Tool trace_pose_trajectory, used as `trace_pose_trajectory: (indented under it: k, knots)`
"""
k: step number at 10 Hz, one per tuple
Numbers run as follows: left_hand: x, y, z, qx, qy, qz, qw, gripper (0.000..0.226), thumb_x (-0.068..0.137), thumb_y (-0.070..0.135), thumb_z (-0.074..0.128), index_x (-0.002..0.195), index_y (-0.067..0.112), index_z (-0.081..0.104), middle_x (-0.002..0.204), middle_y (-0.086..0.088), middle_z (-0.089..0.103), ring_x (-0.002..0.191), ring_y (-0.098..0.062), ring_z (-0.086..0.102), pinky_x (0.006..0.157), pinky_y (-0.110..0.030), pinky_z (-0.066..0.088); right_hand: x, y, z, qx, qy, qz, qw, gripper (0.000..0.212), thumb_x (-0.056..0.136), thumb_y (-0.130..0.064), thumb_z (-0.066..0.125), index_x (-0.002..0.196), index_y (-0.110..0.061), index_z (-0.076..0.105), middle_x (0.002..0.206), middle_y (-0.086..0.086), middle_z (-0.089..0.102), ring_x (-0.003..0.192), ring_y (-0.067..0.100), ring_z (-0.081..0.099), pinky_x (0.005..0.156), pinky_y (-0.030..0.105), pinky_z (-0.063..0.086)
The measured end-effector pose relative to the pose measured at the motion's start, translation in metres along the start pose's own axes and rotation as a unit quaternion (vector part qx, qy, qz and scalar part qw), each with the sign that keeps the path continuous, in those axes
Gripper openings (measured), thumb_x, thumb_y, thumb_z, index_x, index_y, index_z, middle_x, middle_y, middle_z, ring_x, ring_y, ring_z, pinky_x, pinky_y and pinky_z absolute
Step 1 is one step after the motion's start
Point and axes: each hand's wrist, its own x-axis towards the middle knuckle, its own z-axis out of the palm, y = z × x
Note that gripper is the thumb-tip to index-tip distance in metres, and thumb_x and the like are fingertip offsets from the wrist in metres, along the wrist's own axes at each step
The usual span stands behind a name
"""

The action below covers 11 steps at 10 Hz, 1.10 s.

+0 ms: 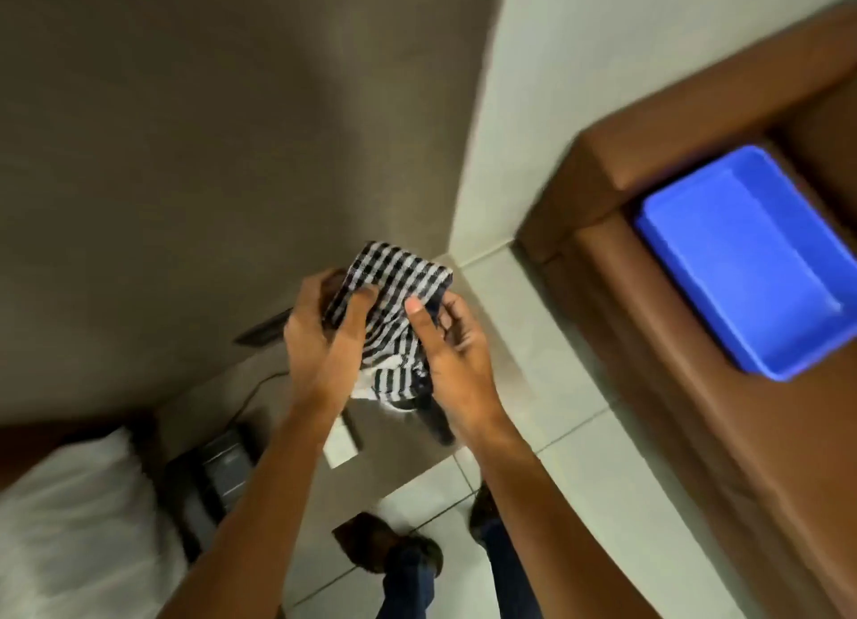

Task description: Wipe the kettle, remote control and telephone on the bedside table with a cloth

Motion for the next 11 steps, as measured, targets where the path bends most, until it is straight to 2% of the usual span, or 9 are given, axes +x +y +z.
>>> trace_pose_trajectory:
  k: [2,3,4,5,6,8,9,10,11]
  knots:
    - [-0.004,0.042,0.157,0.060,-0.150,0.085,0.983,0.040,0.089,0.060,0.069,0.117,0.032,0.067,0.101,0.017,0.074,0.093,0.002,0.070,0.077,-0.011,0.053,0.024,-0.076,-0.186,0.055,0.179,-0.100,0.977,0.032,0.108,-0.015,0.062,0.138,-0.002,0.062,0.135,0.018,0.074,0.129,0.039,0.068,0.109,0.048,0.056]
    - [-0.011,0.046,0.223,0.084,-0.174,0.105,0.976,0.042,0.087,0.059,0.070,0.116,0.029,0.067,0.090,0.024,0.072,0.086,0.007,0.068,0.072,-0.006,0.050,0.035,-0.095,-0.293,0.081,0.310,-0.092,0.943,0.030,0.108,-0.018,0.063,0.134,-0.003,0.064,0.135,0.021,0.072,0.129,0.041,0.067,0.111,0.057,0.053]
    - [-0.012,0.043,0.271,0.121,-0.211,0.106,0.964,0.044,0.088,0.054,0.072,0.122,0.027,0.065,0.103,0.014,0.072,0.097,-0.001,0.068,0.079,-0.016,0.055,0.053,-0.107,-0.400,0.072,0.433,-0.073,0.896,0.022,0.108,-0.015,0.062,0.127,-0.006,0.066,0.132,0.023,0.072,0.120,0.037,0.070,0.109,0.059,0.054]
    - [-0.009,0.031,0.305,0.145,-0.243,0.110,0.953,0.046,0.088,0.052,0.073,0.125,0.026,0.063,0.114,0.005,0.070,0.105,-0.013,0.067,0.082,-0.026,0.057,0.076,-0.109,-0.497,-0.072,0.526,-0.012,0.848,0.037,0.107,-0.019,0.062,0.138,0.002,0.062,0.137,0.024,0.069,0.118,0.030,0.067,0.112,0.047,0.051]
    - [-0.002,0.020,0.325,0.168,-0.263,0.115,0.943,0.047,0.087,0.046,0.074,0.127,0.023,0.062,0.115,0.001,0.070,0.106,-0.016,0.067,0.083,-0.031,0.059,0.098,-0.108,-0.553,-0.221,0.537,0.041,0.813,0.044,0.107,-0.027,0.062,0.144,-0.004,0.058,0.143,0.020,0.066,0.133,0.037,0.061,0.108,0.038,0.044]
    - [0.017,0.010,0.341,0.197,-0.284,0.090,0.934,0.052,0.086,0.045,0.072,0.130,0.023,0.060,0.121,-0.001,0.068,0.113,-0.021,0.065,0.083,-0.030,0.057,0.135,-0.104,-0.593,-0.381,0.461,0.123,0.792,0.049,0.102,-0.018,0.066,0.142,0.002,0.047,0.138,0.033,0.062,0.127,0.051,0.061,0.103,0.051,0.049]
    - [0.026,0.013,0.340,0.216,-0.282,0.089,0.930,0.053,0.085,0.047,0.071,0.131,0.025,0.059,0.123,0.000,0.068,0.113,-0.019,0.065,0.080,-0.022,0.053,0.139,-0.101,-0.588,-0.434,0.430,0.149,0.778,0.069,0.099,-0.002,0.060,0.159,0.004,0.025,0.149,0.036,0.051,0.136,0.054,0.053,0.110,0.055,0.044]
    - [0.034,0.025,0.326,0.243,-0.275,0.093,0.926,0.049,0.087,0.048,0.072,0.131,0.031,0.058,0.123,0.006,0.067,0.111,-0.017,0.067,0.075,-0.017,0.054,0.135,-0.106,-0.581,-0.513,0.416,0.098,0.744,0.092,0.093,0.007,0.065,0.166,0.005,0.008,0.166,0.032,0.028,0.154,0.048,0.032,0.124,0.051,0.030]
    - [0.033,0.053,0.298,0.308,-0.274,0.159,0.897,0.052,0.089,0.054,0.069,0.135,0.033,0.056,0.127,0.011,0.062,0.114,-0.010,0.062,0.076,-0.013,0.054,0.125,-0.126,-0.564,-0.528,0.441,0.024,0.726,0.087,0.086,0.003,0.071,0.160,0.008,0.026,0.165,0.032,0.032,0.155,0.047,0.032,0.125,0.056,0.030]
